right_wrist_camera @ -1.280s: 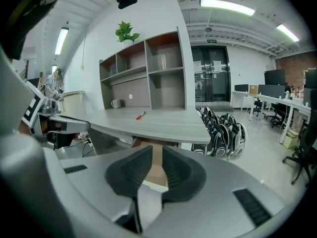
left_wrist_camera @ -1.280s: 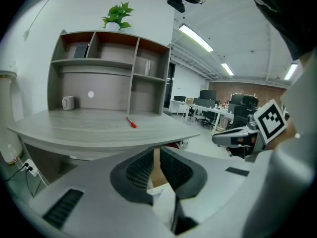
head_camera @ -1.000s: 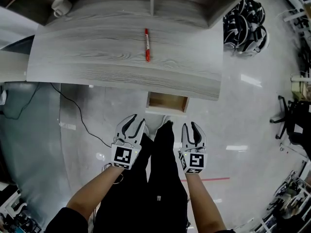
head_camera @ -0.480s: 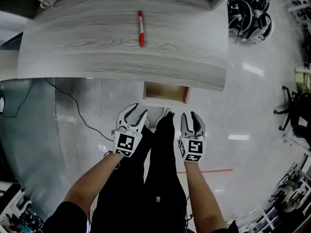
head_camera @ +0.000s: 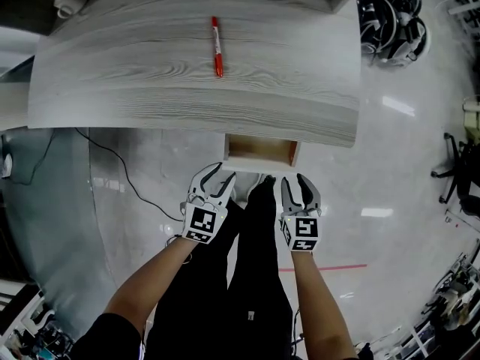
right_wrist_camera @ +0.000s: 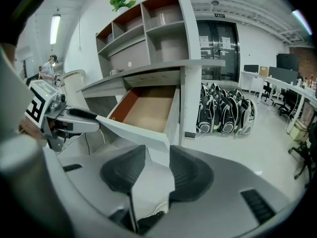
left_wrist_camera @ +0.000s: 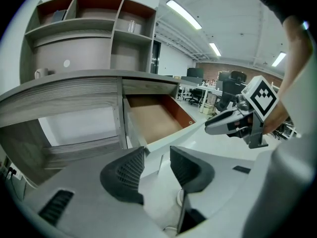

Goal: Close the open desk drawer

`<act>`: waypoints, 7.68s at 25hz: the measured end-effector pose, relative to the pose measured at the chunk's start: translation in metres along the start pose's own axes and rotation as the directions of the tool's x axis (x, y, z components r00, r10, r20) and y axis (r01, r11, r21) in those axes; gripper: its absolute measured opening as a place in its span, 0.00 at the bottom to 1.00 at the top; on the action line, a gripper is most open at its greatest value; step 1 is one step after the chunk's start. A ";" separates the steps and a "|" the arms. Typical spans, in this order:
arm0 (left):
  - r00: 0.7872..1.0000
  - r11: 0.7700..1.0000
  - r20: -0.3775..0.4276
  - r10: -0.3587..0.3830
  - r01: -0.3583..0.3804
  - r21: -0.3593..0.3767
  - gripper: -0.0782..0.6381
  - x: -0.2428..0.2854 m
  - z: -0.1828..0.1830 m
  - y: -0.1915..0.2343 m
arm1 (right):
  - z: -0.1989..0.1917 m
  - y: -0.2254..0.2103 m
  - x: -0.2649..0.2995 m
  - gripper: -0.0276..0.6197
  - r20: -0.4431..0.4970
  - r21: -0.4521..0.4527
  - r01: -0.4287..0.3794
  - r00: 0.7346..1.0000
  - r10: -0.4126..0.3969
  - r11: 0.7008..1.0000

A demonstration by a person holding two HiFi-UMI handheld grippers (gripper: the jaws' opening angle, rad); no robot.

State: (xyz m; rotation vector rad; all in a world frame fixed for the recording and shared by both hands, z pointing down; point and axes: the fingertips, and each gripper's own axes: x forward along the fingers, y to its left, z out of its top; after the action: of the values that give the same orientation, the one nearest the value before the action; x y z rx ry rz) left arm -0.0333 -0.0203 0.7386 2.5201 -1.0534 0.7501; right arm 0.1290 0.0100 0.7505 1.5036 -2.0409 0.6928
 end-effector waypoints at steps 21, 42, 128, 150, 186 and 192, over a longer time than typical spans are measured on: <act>0.999 0.998 -0.039 0.032 -0.034 -0.050 0.33 0.005 -0.001 0.006 | 0.004 0.003 0.010 0.28 -0.002 -0.044 0.046 0.999 -0.046 0.998; 0.996 0.975 0.025 0.090 -0.083 -0.207 0.33 -0.011 0.050 0.017 | 0.059 -0.007 -0.011 0.23 0.140 0.041 0.086 0.986 -0.091 0.995; 0.973 0.991 0.226 0.051 -0.022 -0.128 0.33 -0.150 0.198 -0.021 | 0.224 0.061 -0.158 0.23 0.334 -0.030 -0.009 0.942 0.019 1.000; 0.884 0.980 0.444 0.147 -0.071 -0.184 0.33 -0.253 0.382 -0.015 | 0.396 0.087 -0.267 0.23 0.482 -0.065 0.007 0.876 0.025 0.998; 0.823 0.992 0.557 0.114 -0.130 -0.012 0.13 -0.222 0.487 -0.050 | 0.463 0.037 -0.294 0.07 0.601 -0.161 0.021 0.795 0.081 0.987; 0.823 0.992 0.556 0.118 -0.127 -0.021 0.13 -0.216 0.488 -0.047 | 0.467 0.035 -0.290 0.07 0.603 -0.157 0.005 0.792 0.092 0.988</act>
State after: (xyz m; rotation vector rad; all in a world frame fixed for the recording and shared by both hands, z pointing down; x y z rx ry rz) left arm 0.0421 -0.0918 0.2129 2.7768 -1.3987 0.0232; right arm 0.1236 -0.0880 0.2082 1.7461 -2.5288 0.0375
